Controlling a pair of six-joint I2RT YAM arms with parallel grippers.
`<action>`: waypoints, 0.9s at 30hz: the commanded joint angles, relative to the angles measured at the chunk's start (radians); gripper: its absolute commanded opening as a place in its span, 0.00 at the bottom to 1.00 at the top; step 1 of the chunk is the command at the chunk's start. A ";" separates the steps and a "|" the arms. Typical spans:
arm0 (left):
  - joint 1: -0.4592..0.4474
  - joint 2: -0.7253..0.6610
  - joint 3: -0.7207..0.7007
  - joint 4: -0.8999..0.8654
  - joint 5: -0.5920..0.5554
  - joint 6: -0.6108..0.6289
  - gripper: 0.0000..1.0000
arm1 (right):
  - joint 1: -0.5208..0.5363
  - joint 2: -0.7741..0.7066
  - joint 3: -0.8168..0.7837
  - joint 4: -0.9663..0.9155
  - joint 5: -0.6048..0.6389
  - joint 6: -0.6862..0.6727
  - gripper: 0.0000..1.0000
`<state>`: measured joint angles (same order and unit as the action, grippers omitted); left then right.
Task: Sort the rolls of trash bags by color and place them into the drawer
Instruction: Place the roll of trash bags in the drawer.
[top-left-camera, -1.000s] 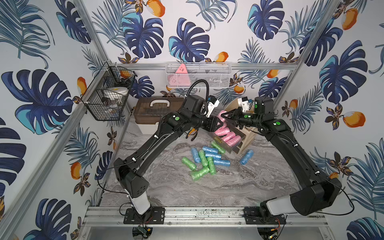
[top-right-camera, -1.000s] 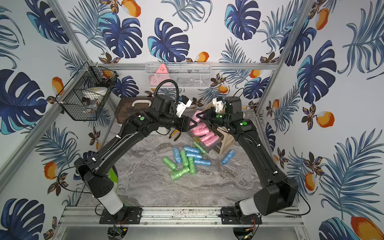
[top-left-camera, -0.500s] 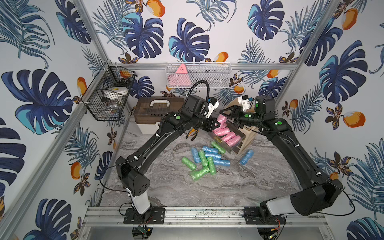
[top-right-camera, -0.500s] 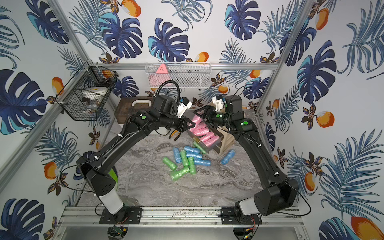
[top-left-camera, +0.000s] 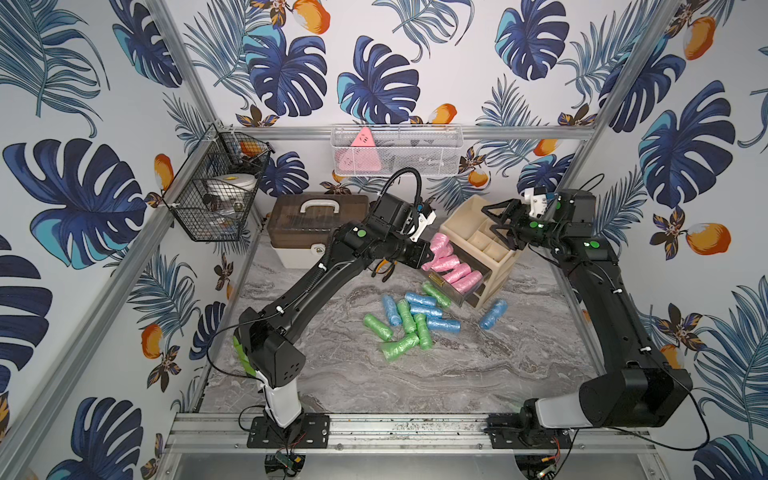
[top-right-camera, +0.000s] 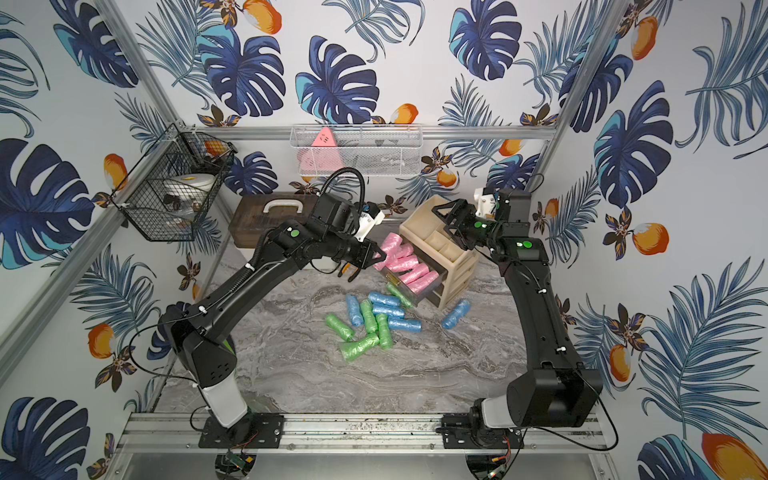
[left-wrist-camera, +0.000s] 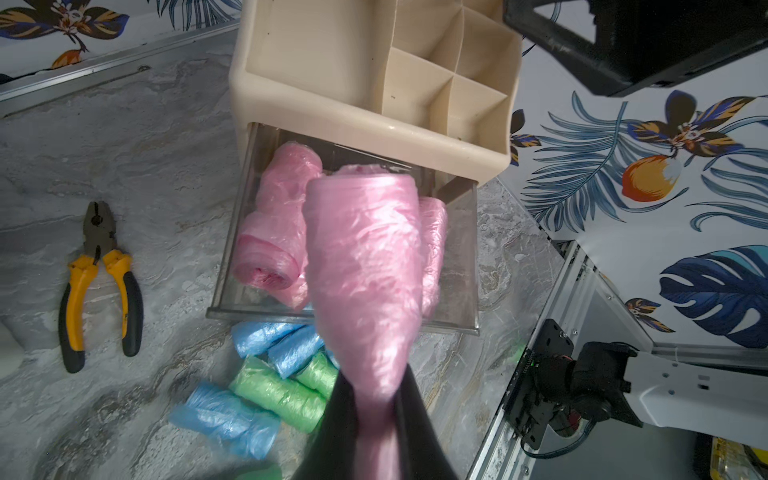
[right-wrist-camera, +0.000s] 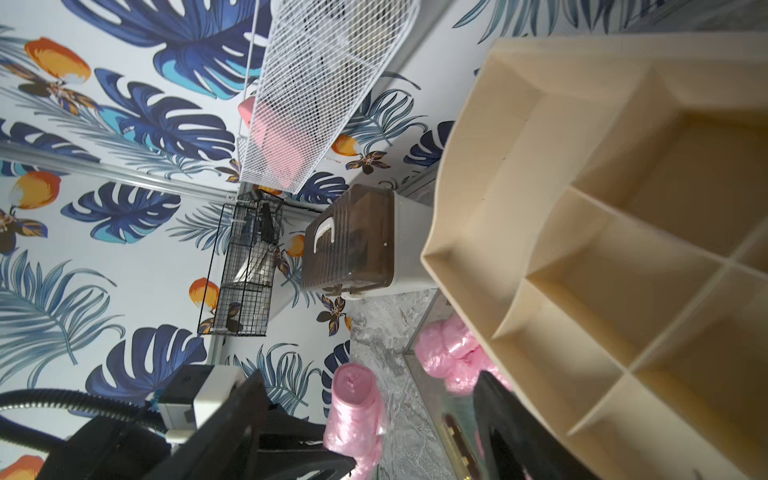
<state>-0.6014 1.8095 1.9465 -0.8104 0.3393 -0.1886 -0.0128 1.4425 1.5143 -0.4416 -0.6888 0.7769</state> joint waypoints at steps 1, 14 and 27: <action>0.003 0.027 0.018 -0.038 -0.023 0.037 0.00 | -0.032 0.027 0.000 0.006 -0.040 -0.013 0.74; -0.042 0.148 0.092 -0.142 -0.082 0.130 0.00 | -0.055 0.158 0.018 0.050 -0.056 -0.006 0.51; -0.110 0.314 0.390 -0.268 -0.091 0.146 0.03 | -0.055 0.226 0.027 0.071 -0.058 -0.001 0.48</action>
<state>-0.7055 2.0953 2.2826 -1.0283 0.2543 -0.0723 -0.0681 1.6573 1.5368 -0.3668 -0.7425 0.7746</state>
